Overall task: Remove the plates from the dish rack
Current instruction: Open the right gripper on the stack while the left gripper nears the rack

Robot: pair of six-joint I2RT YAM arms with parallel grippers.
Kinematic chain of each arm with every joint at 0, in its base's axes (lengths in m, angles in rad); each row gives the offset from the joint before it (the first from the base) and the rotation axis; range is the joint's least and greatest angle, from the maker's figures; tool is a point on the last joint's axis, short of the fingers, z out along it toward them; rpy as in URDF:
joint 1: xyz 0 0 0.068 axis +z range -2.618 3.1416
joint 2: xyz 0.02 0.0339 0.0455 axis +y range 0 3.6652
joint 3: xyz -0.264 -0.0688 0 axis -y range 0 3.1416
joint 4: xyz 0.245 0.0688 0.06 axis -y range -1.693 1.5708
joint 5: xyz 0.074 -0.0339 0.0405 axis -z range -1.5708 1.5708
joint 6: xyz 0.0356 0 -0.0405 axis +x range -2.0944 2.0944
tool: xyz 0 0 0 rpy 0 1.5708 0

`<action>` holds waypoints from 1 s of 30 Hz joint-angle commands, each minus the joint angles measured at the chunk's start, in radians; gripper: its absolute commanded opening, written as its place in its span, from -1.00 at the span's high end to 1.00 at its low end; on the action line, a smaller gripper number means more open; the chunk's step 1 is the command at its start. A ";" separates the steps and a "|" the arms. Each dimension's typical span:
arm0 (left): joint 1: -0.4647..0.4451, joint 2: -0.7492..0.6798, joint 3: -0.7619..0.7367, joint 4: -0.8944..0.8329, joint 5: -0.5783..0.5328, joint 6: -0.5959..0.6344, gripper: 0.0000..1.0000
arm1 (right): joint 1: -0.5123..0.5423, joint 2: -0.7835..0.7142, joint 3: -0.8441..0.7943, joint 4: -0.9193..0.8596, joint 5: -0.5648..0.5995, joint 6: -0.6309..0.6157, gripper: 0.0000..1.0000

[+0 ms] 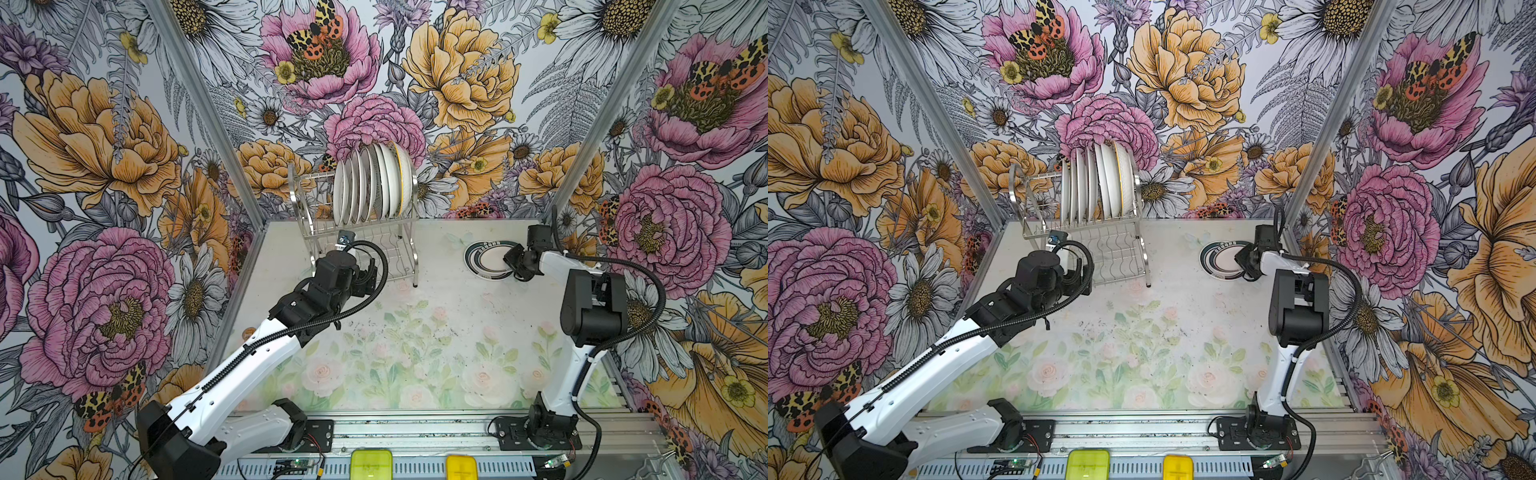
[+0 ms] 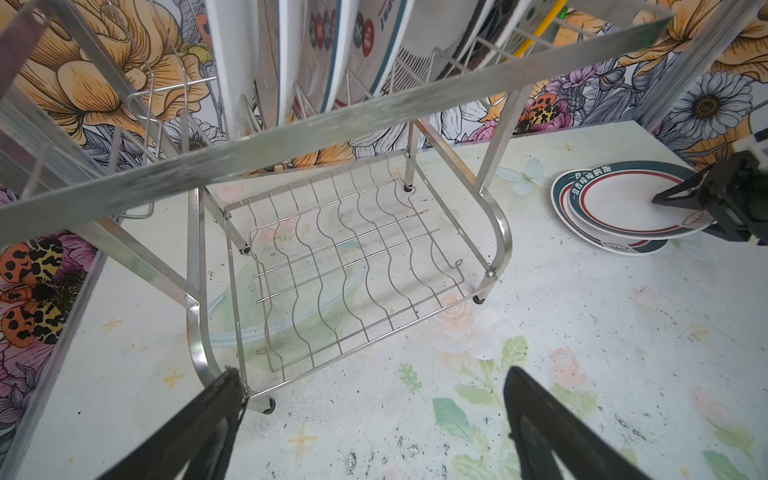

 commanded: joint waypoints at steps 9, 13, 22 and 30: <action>0.012 -0.017 -0.027 0.026 0.014 -0.011 -0.96 | 0.014 0.000 -0.016 -0.033 0.067 -0.032 0.03; 0.014 -0.014 -0.033 0.028 0.013 -0.013 -0.96 | 0.014 0.000 -0.018 -0.040 0.073 -0.037 0.01; 0.015 -0.019 -0.039 0.031 0.008 -0.012 -0.97 | 0.031 -0.008 -0.017 -0.061 0.108 -0.049 -0.09; 0.021 -0.025 -0.050 0.031 0.009 -0.012 -0.97 | 0.041 0.014 -0.002 -0.069 0.100 -0.050 -0.13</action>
